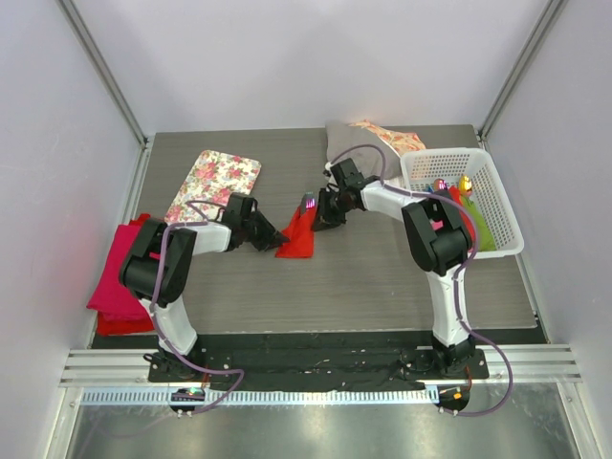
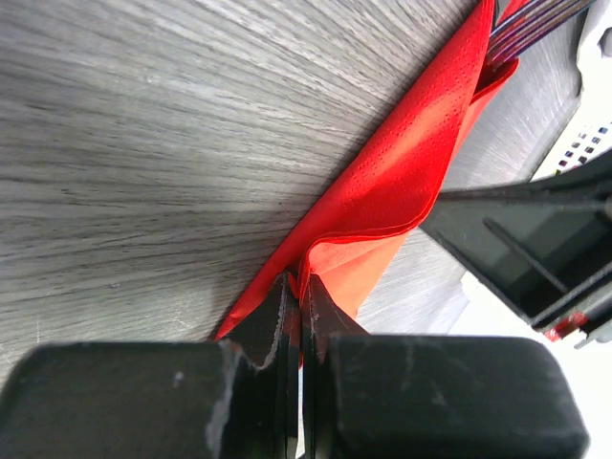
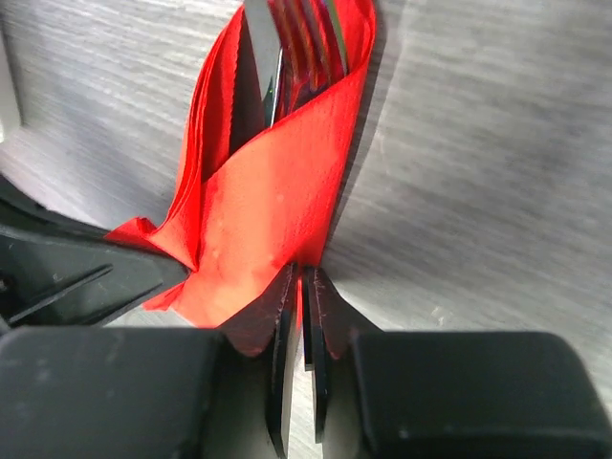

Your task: Place the utensils on the paper napkin and roll it up

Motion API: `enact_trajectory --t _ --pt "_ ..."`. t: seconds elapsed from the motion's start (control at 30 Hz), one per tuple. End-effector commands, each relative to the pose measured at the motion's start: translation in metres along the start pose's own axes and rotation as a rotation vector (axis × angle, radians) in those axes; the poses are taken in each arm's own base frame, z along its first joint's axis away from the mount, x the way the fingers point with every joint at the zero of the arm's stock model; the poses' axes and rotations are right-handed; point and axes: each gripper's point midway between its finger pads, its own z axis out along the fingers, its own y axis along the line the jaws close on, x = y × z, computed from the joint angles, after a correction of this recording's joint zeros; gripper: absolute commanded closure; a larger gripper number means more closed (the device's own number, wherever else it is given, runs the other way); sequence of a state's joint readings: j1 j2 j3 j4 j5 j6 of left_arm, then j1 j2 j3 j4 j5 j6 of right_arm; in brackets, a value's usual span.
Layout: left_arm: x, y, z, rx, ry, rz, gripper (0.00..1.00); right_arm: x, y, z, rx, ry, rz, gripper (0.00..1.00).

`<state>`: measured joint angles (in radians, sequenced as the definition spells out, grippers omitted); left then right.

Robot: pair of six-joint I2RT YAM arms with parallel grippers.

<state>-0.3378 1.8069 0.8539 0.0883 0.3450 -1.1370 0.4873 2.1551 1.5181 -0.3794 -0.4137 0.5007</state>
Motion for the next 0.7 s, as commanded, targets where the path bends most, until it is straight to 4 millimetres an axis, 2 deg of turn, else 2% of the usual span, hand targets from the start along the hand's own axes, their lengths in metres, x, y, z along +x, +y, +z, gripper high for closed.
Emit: enact_trajectory --t 0.0,0.07,0.1,0.27,0.4,0.53,0.67 --pt "0.005 0.064 0.008 -0.221 -0.019 -0.078 1.0 -0.01 0.04 -0.038 -0.111 -0.085 -0.01 0.84" --pt "0.005 0.064 0.008 -0.217 -0.02 -0.081 1.0 -0.01 0.051 -0.047 -0.161 -0.109 -0.012 0.84" --pt "0.006 0.064 0.008 -0.217 -0.021 -0.083 1.0 -0.002 0.047 -0.046 -0.162 -0.097 0.005 0.84" --pt "0.005 0.062 0.007 -0.209 -0.023 -0.081 1.0 0.011 0.054 -0.044 -0.246 -0.077 0.045 0.85" --pt "0.005 0.061 0.007 -0.205 -0.027 -0.079 1.0 0.024 0.051 -0.033 -0.28 -0.048 0.097 0.87" --pt "0.006 0.062 0.008 -0.205 -0.021 -0.08 1.0 0.034 0.039 -0.019 -0.269 -0.015 0.136 0.89" --pt "0.006 0.062 0.008 -0.206 -0.017 -0.081 1.0 0.034 0.037 -0.011 -0.279 -0.02 0.138 0.89"
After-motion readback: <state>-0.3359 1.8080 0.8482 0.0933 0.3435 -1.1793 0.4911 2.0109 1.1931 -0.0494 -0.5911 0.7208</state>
